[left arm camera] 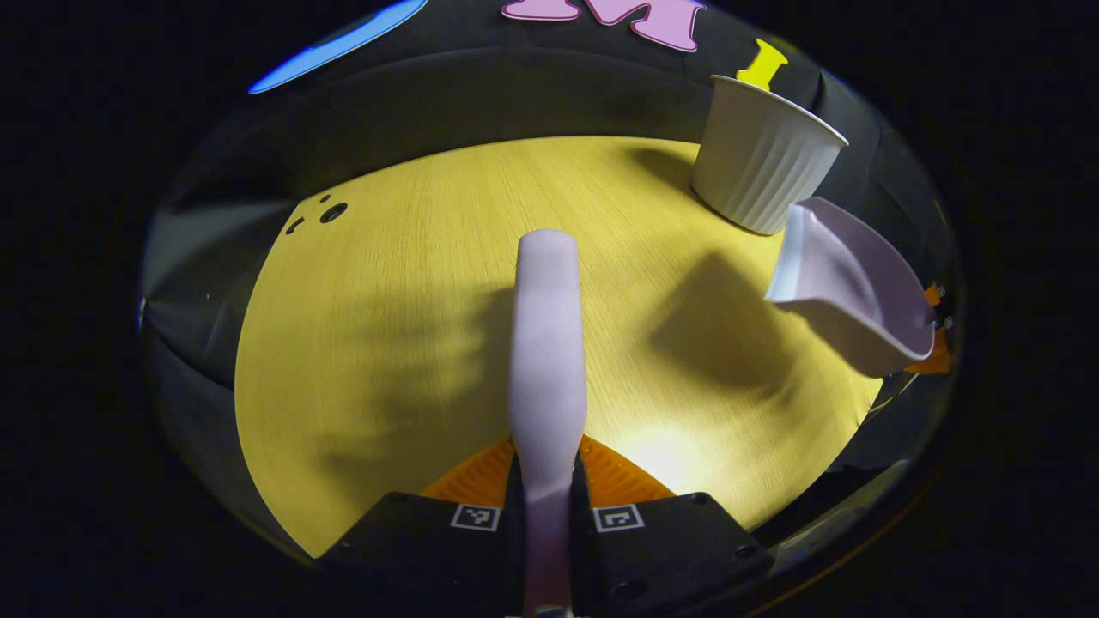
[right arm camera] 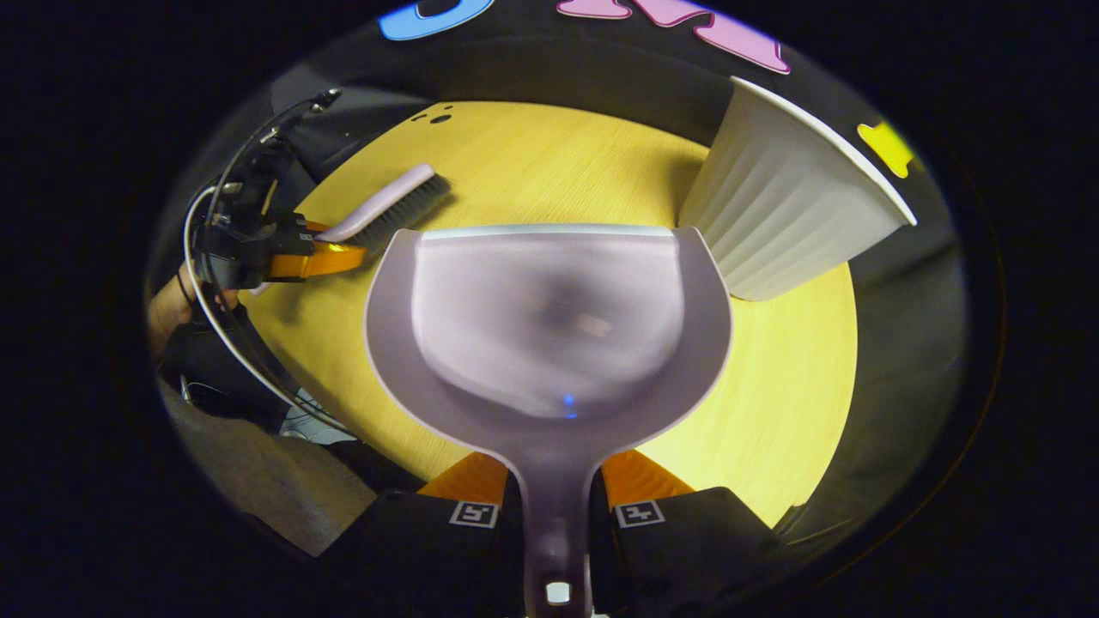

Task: Pick up the small broom and dustpan from the desktop, sweep the trash into the dustpan with the broom, and then empty the trash into the garbage bin.

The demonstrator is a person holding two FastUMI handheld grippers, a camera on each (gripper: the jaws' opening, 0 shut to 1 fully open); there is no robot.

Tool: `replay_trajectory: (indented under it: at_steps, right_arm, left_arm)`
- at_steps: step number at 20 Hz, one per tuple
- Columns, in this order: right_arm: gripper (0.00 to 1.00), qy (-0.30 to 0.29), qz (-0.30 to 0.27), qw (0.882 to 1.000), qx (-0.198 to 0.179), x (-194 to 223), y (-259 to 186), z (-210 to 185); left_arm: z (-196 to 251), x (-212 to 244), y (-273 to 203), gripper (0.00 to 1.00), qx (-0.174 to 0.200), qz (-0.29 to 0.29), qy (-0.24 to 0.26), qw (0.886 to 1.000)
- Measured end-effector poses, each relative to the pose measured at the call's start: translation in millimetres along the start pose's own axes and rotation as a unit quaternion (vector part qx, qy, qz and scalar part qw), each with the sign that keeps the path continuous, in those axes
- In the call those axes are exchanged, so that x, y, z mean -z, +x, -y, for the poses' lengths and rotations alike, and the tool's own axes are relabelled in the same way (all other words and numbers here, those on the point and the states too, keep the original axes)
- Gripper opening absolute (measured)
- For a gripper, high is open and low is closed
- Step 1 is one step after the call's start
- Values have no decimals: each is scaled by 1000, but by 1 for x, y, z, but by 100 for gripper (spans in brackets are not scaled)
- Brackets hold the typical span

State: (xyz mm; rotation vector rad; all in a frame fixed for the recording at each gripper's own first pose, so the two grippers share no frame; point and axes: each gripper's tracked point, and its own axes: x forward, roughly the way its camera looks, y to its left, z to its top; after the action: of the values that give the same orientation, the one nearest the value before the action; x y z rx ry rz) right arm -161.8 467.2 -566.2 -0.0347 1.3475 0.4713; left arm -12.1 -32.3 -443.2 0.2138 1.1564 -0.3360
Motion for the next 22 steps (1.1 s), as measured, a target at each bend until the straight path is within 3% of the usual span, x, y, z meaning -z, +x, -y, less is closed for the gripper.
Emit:
replay_trajectory:
  at_steps: [11, 15, 17, 19, 20, 22]
  right_arm:
    - [35, 30, -30, 999, 1, 2, 77, 0]
    - [35, 27, -39, 999, 10, 3, 83, 3]
    - [36, 26, -40, 999, 11, 4, 84, 3]
    - [36, 27, -42, 999, 11, 4, 85, 4]
    - [42, 28, -42, 999, 11, 4, 85, 4]
    - [36, 28, -45, 999, 11, 5, 85, 5]
  left_arm:
    - [3, 6, 21, 26, -30, -35, 1, 999]
    - [1, 7, 23, 31, -34, -38, 5, 999]
    - [0, 5, 24, 27, -39, -38, 7, 998]
    - [3, 4, 24, 32, -42, -37, 9, 998]
    - [3, 4, 23, 32, -43, -37, 11, 998]
    - [4, 3, 22, 33, -45, -36, 14, 998]
